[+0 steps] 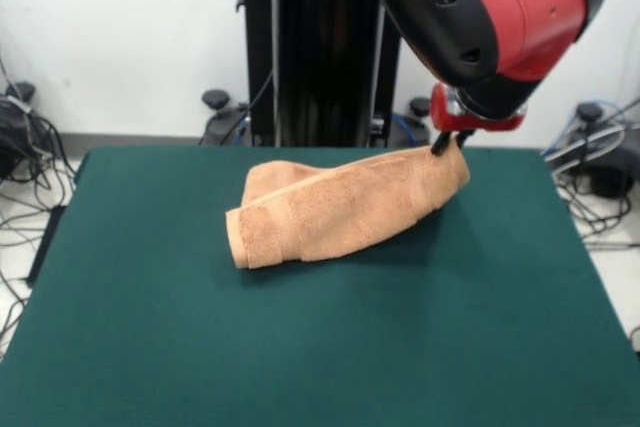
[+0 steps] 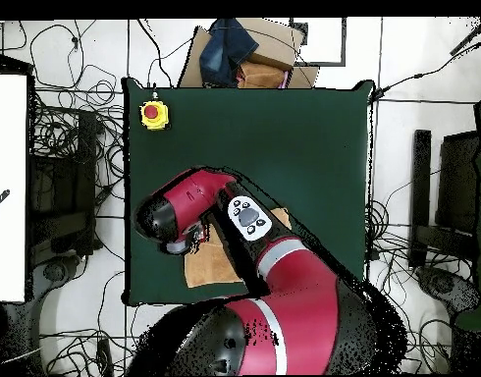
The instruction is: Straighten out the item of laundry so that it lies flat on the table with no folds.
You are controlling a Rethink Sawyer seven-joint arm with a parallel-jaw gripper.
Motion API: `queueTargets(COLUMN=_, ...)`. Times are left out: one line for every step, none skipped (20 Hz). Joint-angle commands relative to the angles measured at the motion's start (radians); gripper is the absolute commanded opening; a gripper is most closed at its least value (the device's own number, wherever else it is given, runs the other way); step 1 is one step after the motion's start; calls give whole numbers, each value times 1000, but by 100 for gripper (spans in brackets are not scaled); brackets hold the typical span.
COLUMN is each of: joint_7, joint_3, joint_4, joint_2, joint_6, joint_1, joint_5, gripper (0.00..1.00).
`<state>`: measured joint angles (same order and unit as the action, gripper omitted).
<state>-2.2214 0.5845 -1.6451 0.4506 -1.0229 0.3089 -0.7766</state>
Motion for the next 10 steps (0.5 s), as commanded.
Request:
queueTargets(joint_7=309, joint_3=63, joint_4=50, joint_2=11, joint_6=-45, joint_1=2, joint_5=-4, gripper=0)
queueTargets(joint_7=308, joint_3=62, joint_4=47, joint_2=12, joint_6=-41, joint_1=2, joint_5=-5, gripper=0)
queueTargets(joint_7=307, joint_3=62, joint_4=44, joint_2=13, joint_6=-37, joint_1=3, joint_5=-7, gripper=0)
queueTargets(joint_7=303, joint_3=61, joint_4=47, joint_2=11, joint_6=-32, joint_1=1, joint_5=-9, gripper=0)
queueTargets(joint_7=299, joint_3=60, joint_4=52, joint_2=8, joint_6=-31, joint_1=-1, joint_5=-10, gripper=0)
queueTargets(joint_7=305, joint_3=61, joint_4=64, joint_2=4, joint_6=-45, joint_1=-2, joint_5=-5, gripper=0)
queueTargets(joint_7=312, joint_3=63, joint_4=73, joint_2=1, joint_6=-60, joint_1=-3, joint_5=2, gripper=0)
queueTargets(joint_7=319, joint_3=63, joint_4=78, joint_2=-4, joint_6=-68, joint_1=-3, joint_5=4, gripper=0)
queueTargets(joint_7=325, joint_3=63, joint_4=81, joint_2=-8, joint_6=-73, joint_1=-4, joint_5=4, gripper=0)
queueTargets(joint_7=325, joint_3=62, joint_4=82, joint_2=-11, joint_6=-70, joint_1=-3, joint_5=1, gripper=0)
